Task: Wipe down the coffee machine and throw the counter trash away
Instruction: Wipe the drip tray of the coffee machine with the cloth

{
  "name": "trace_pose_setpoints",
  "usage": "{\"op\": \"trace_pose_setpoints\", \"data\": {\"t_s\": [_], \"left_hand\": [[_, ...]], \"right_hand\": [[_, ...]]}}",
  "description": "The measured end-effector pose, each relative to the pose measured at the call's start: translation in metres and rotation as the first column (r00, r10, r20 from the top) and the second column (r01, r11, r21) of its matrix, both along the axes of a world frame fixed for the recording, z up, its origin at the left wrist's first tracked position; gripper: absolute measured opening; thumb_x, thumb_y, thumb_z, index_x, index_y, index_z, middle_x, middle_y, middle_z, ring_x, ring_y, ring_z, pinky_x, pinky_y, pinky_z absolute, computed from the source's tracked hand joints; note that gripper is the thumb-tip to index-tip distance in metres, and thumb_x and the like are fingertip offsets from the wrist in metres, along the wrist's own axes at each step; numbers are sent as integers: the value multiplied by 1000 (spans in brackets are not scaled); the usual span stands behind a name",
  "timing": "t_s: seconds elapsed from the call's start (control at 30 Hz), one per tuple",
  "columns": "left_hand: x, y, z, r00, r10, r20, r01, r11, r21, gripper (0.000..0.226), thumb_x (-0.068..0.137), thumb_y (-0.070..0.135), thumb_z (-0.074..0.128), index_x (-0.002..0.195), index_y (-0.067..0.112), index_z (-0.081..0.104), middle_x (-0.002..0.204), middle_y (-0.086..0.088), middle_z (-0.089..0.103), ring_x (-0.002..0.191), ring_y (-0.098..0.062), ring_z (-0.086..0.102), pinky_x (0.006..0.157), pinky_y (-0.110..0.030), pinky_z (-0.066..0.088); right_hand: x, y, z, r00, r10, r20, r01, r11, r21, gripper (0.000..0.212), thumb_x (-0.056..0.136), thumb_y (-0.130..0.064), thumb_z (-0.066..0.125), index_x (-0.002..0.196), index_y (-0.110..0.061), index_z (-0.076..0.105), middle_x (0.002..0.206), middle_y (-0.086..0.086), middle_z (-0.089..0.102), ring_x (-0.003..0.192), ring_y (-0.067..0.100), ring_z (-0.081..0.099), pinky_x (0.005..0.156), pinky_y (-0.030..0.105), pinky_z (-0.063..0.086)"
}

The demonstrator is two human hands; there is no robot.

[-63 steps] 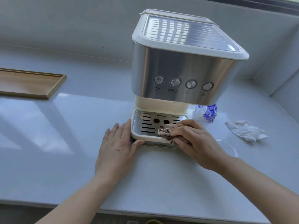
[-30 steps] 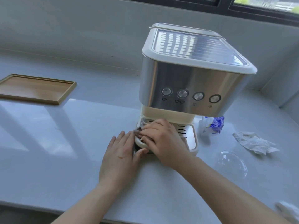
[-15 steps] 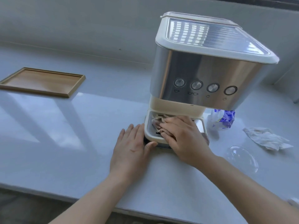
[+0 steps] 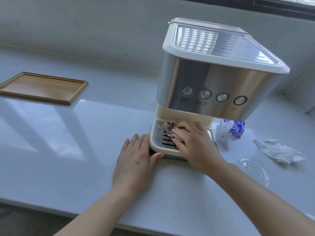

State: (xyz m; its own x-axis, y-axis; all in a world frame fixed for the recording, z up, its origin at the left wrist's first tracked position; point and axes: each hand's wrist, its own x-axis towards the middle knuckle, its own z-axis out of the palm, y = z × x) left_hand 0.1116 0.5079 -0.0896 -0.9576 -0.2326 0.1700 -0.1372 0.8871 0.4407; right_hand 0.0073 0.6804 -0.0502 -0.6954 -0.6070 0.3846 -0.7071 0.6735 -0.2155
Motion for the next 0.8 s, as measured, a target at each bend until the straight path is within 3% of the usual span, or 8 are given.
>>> {"op": "trace_pose_setpoints", "data": {"t_s": [0.2,0.3,0.43,0.6,0.73,0.8], "left_hand": [[-1,2,0,1000,11,6,-11,1000,-3,71,93,62,25,149,19,28,154,6,36,148,-18,19,122,-35,9],[0,1,0,1000,7,-4,-7,1000,6,68,92,62,26,147,22,30,152,10,38,147,-16,19,122,-34,10],[0,0,-1,1000,0,-15,0,1000,7,77,88,67,18,148,20,31,152,7,39,147,-19,22,122,-35,11],[0,0,-1,1000,6,-8,-6,1000,18,74,90,66,19,147,21,30,152,8,39,147,-19,21,122,-35,10],[-1,0,-2,1000,11,-4,-11,1000,17,68,93,62,28,147,21,31,153,8,37,147,-16,20,122,-34,10],[-1,0,-2,1000,5,-3,-5,1000,17,68,92,63,25,147,23,32,153,11,38,147,-14,20,122,-34,11]], "right_hand": [[-7,-38,3,982,-191,7,188,972,140,26,99,-35,47,111,-19,63,117,-3,57,107,33,45,88,47,42],[0,-63,2,995,-101,5,100,987,124,26,99,-34,47,111,-19,64,117,-4,58,105,31,45,86,46,42],[-2,-19,1,997,72,-1,-72,997,12,19,92,-24,61,106,-17,71,109,-7,65,98,28,51,85,44,47],[-10,-25,3,987,-162,2,162,986,43,22,96,-27,56,108,-16,69,111,-4,64,99,35,50,86,46,44],[-4,-55,4,993,-66,97,59,996,69,25,95,-30,51,112,-22,67,121,-10,58,108,27,42,90,41,38],[-3,-39,9,985,70,159,-77,996,39,28,92,-28,54,115,-23,68,124,-11,60,112,25,44,96,43,39]]}}
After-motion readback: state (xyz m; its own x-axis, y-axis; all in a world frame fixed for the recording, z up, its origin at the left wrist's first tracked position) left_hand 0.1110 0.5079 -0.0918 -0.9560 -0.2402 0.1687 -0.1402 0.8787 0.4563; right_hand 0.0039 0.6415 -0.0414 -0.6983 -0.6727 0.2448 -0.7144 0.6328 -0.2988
